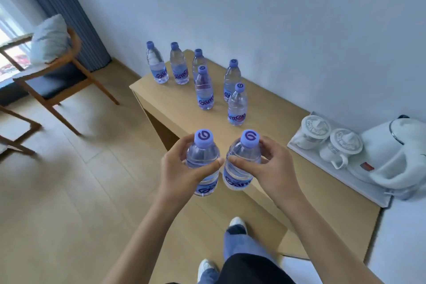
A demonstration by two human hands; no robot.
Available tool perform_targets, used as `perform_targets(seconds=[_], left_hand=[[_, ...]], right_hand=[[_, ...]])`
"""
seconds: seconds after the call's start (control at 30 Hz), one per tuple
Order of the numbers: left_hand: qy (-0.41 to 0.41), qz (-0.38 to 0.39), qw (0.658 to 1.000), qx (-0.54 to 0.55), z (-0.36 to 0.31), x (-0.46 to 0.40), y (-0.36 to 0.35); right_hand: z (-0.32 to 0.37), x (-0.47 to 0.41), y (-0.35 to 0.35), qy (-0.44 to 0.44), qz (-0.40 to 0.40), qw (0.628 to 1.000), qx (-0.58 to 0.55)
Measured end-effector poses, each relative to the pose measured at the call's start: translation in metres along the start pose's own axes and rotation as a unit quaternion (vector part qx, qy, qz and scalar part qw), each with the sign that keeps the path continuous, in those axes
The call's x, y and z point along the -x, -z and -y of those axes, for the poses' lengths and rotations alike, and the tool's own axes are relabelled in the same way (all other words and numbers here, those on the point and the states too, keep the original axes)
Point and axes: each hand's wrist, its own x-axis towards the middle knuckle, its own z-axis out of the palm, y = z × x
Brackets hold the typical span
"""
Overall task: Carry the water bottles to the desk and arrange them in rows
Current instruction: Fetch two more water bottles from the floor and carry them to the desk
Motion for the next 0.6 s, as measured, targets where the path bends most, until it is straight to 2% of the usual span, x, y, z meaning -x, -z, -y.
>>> perform_targets(seconds=[0.3, 0.6], left_hand=[[0.009, 0.099, 0.995, -0.005, 0.019, -0.112, -0.087], [0.007, 0.136, 0.99, -0.031, 0.043, -0.18, -0.163]], right_hand=[[-0.027, -0.098, 0.058, -0.012, -0.11, 0.994, 0.019], [-0.052, -0.182, 0.108, -0.037, -0.166, 0.983, 0.065]])
